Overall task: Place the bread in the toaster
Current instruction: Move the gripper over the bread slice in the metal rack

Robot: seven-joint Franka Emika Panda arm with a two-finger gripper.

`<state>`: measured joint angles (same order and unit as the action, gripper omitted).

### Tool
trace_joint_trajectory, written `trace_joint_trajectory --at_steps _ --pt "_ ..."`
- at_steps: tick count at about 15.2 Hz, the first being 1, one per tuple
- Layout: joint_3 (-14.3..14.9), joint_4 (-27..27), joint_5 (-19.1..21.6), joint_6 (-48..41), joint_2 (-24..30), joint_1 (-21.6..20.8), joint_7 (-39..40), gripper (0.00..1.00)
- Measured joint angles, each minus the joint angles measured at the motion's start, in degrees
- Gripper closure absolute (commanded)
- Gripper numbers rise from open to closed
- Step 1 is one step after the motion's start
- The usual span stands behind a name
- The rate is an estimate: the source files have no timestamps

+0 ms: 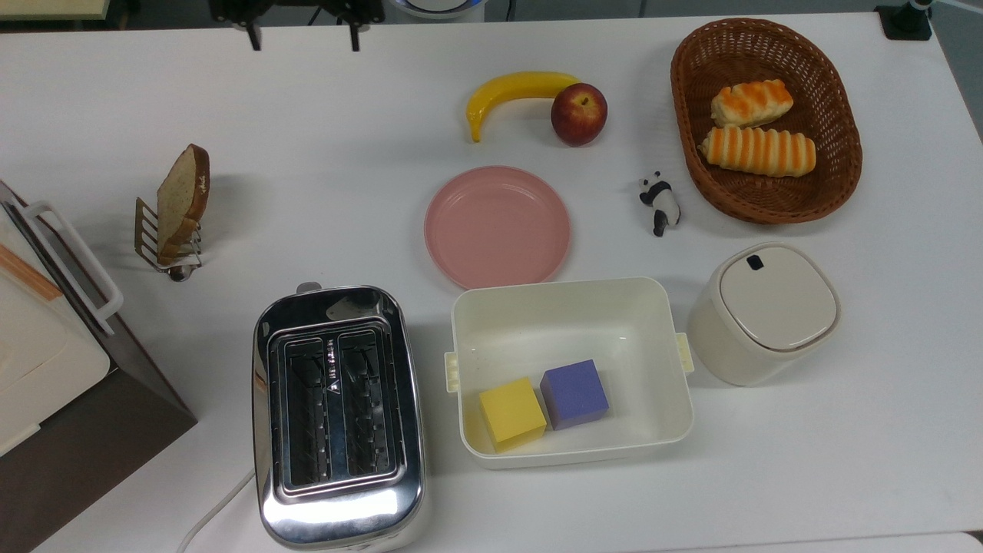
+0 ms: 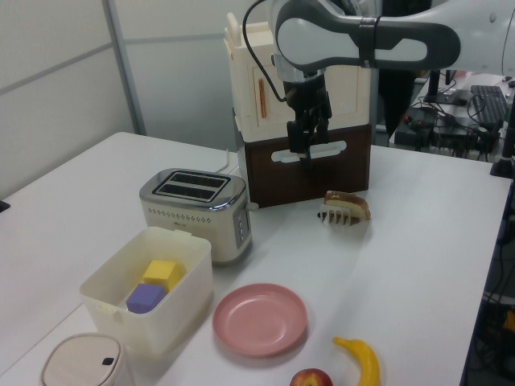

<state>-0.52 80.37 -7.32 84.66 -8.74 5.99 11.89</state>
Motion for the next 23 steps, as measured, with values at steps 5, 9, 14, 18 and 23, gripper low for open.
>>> trace_joint_trajectory --at_steps 5,9,14,18,23 --pt "0.47 2.94 -3.4 0.0 -0.2 2.94 7.59 0.0" --pt "0.57 8.18 -5.44 7.13 -1.35 6.05 8.98 0.0" --pt "0.59 12.16 -9.01 13.94 -3.74 9.83 10.22 0.0" --pt "0.6 12.35 -9.83 18.37 -6.73 12.27 10.55 0.0" --pt "0.56 12.45 -10.33 21.37 -10.23 12.6 10.55 0.05"
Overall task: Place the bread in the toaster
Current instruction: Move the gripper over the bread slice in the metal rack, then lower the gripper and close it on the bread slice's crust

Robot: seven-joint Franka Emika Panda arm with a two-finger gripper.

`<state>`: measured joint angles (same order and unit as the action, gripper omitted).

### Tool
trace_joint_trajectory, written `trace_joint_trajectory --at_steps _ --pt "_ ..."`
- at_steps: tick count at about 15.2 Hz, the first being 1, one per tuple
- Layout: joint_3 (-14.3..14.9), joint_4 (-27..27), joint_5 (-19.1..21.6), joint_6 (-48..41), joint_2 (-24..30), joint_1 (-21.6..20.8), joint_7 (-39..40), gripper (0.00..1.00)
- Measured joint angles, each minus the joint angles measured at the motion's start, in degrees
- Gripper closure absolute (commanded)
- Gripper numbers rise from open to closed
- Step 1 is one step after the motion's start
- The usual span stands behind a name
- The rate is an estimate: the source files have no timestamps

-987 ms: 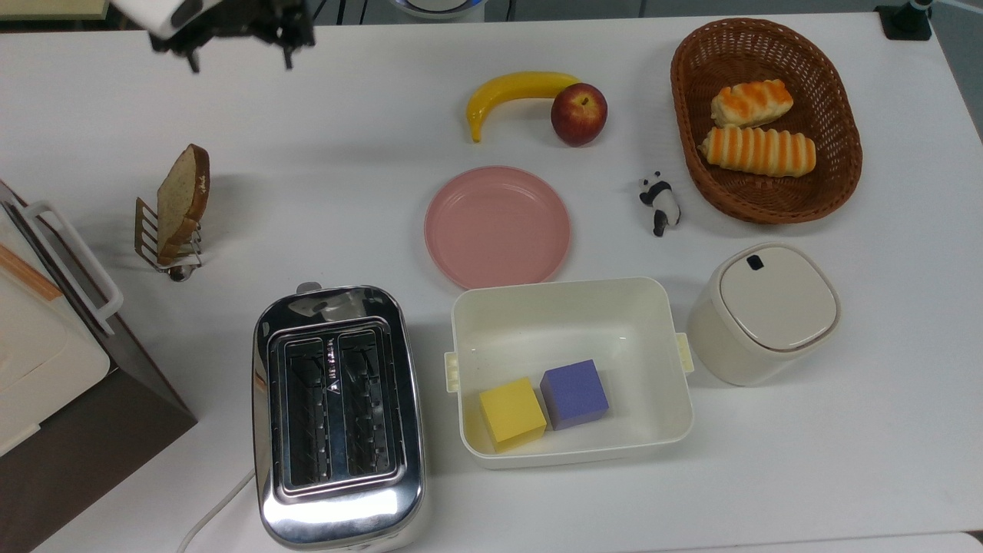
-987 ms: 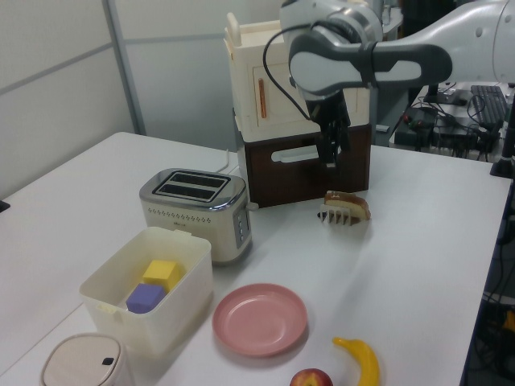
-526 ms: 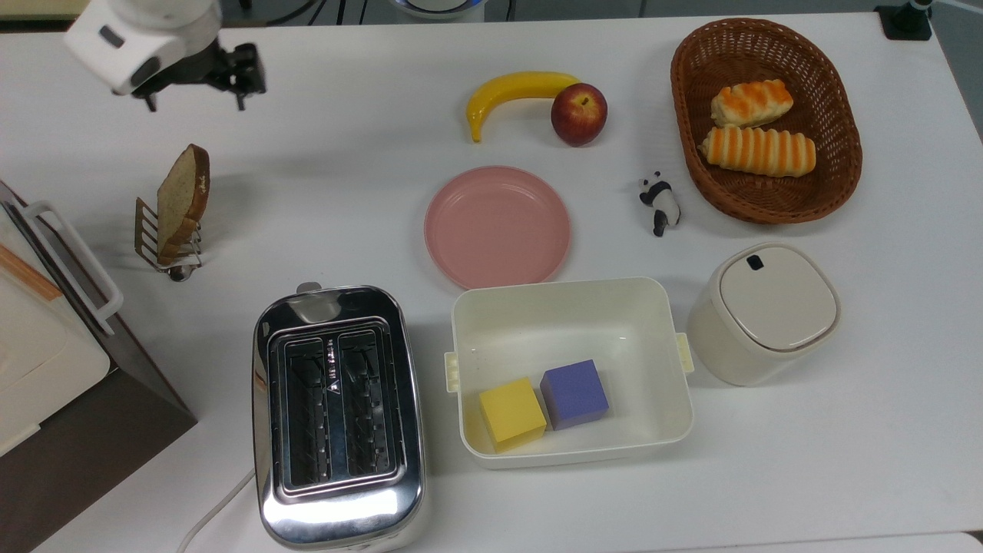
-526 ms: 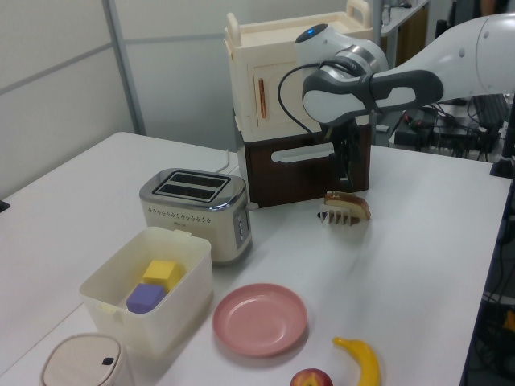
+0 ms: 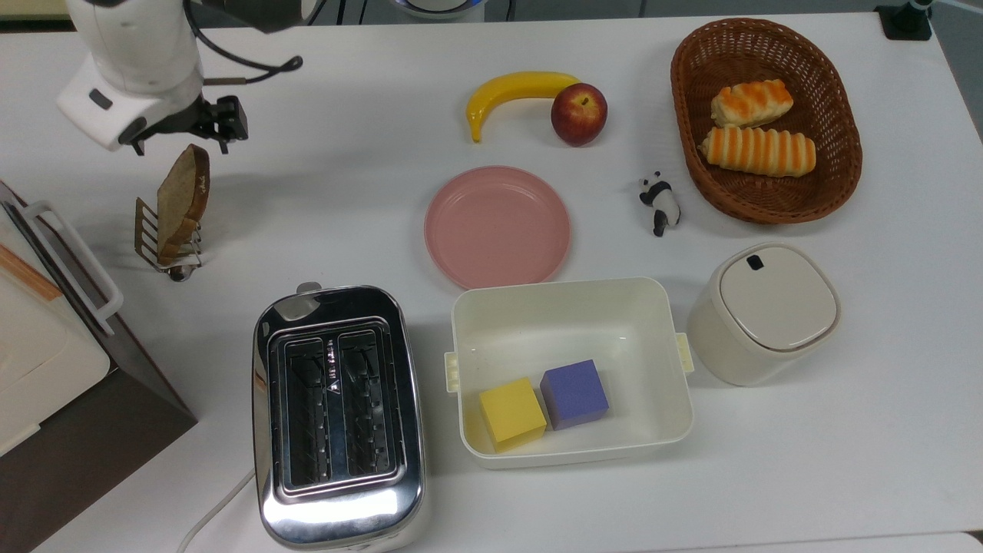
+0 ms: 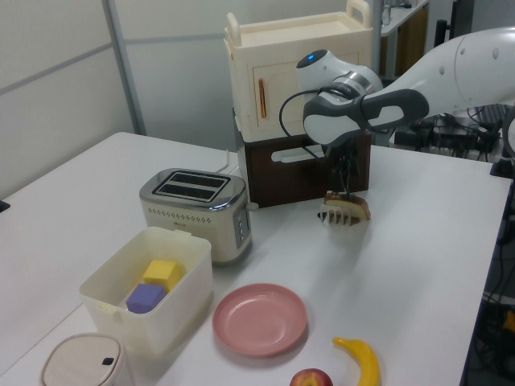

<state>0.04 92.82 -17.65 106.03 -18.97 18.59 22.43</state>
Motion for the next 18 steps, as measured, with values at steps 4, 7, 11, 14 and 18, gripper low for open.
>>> trace_joint_trajectory --at_steps 4,7,11,14,18 --pt "-0.07 0.02 -0.18 0.9 -1.44 -0.02 0.0 0.17" --pt "-0.08 0.05 -1.16 1.68 -2.5 -0.02 0.0 0.36" --pt "-0.04 0.08 -2.86 3.33 -3.38 0.19 -0.01 0.55" --pt "0.01 -0.08 -3.14 3.52 -3.32 1.66 0.68 0.62" --pt "0.02 -0.49 -3.14 3.6 -2.8 3.39 2.29 0.62"
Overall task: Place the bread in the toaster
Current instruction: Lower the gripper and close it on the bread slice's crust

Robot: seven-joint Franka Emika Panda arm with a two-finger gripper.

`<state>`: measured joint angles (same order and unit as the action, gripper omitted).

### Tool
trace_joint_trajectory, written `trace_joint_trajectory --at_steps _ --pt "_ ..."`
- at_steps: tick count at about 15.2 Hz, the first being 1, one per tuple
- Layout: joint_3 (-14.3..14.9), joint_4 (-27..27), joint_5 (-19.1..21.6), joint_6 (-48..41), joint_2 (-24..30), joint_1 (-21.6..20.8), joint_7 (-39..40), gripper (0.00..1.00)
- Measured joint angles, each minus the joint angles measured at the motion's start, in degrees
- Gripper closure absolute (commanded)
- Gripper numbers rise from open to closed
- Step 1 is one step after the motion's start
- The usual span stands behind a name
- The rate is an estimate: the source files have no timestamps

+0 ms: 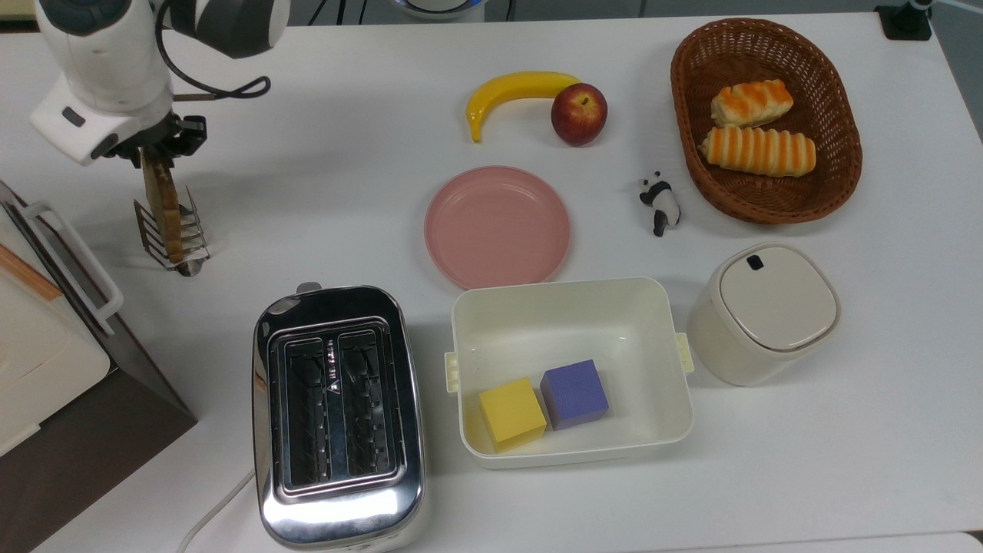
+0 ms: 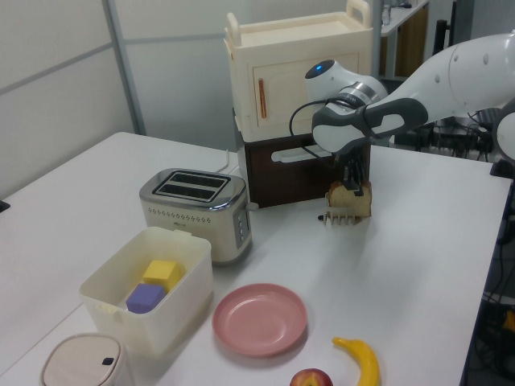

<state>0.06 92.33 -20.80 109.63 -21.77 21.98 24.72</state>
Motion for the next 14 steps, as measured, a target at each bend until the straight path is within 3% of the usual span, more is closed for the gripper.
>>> trace_joint_trajectory --at_steps 2,5,6,14 --pt "0.0 -0.29 0.0 0.0 0.39 0.12 0.02 0.68" --pt "0.0 -0.57 0.0 0.0 0.6 0.17 0.03 0.95" --pt "-0.01 -0.57 0.0 0.0 0.6 0.2 0.03 1.0" --pt "-0.11 -1.99 0.05 0.0 0.83 0.31 0.03 1.0"
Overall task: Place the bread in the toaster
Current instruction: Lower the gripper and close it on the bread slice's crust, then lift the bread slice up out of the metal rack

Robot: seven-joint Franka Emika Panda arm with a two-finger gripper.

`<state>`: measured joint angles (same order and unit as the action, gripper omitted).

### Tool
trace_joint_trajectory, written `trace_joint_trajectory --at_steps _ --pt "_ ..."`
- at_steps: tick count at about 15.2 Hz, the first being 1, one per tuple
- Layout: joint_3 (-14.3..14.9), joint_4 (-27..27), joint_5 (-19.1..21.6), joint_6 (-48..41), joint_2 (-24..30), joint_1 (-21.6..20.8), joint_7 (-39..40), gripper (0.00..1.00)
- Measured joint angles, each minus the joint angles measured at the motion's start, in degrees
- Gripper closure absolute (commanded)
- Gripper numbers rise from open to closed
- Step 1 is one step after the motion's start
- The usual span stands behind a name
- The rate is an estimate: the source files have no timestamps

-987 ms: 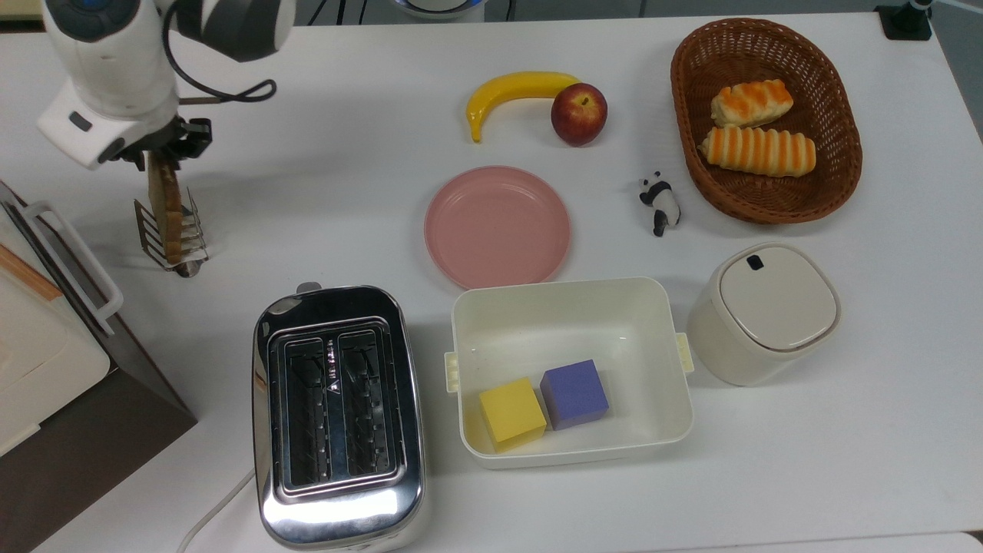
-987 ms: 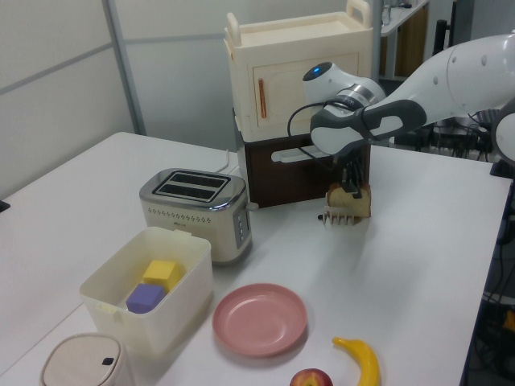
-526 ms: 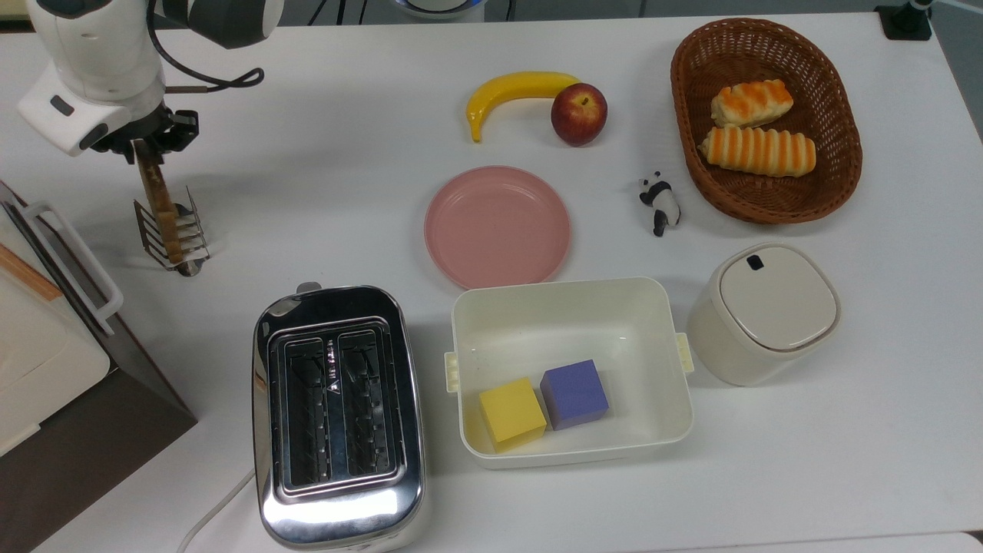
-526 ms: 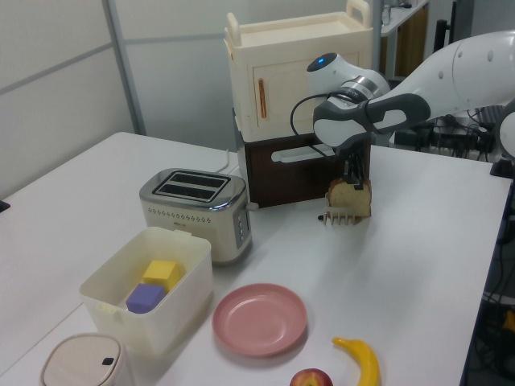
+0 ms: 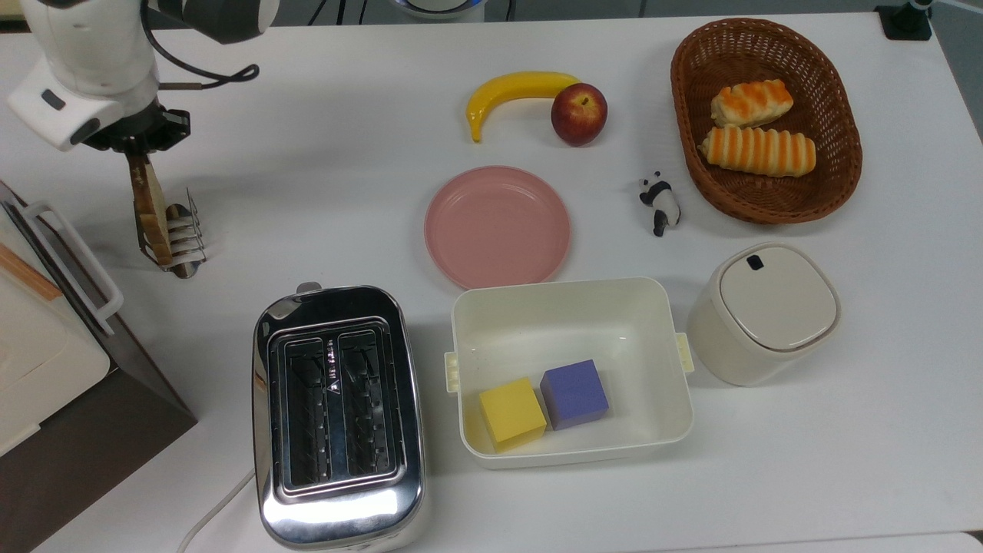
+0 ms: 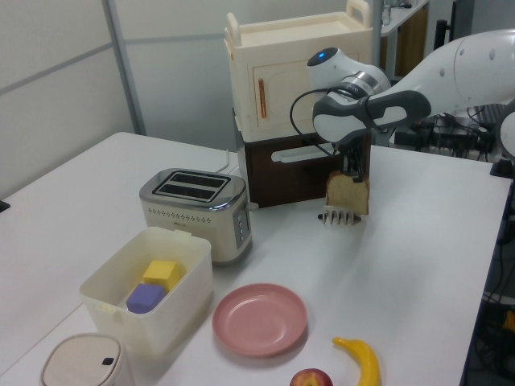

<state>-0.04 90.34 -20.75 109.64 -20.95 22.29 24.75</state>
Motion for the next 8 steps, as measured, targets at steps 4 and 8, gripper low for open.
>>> trace_joint_trajectory --at_steps 4,8 --pt "-0.6 -1.59 2.88 -1.83 2.15 -0.07 0.0 1.0" --pt "-1.2 -6.61 8.41 -8.27 3.87 -0.77 0.0 1.0"
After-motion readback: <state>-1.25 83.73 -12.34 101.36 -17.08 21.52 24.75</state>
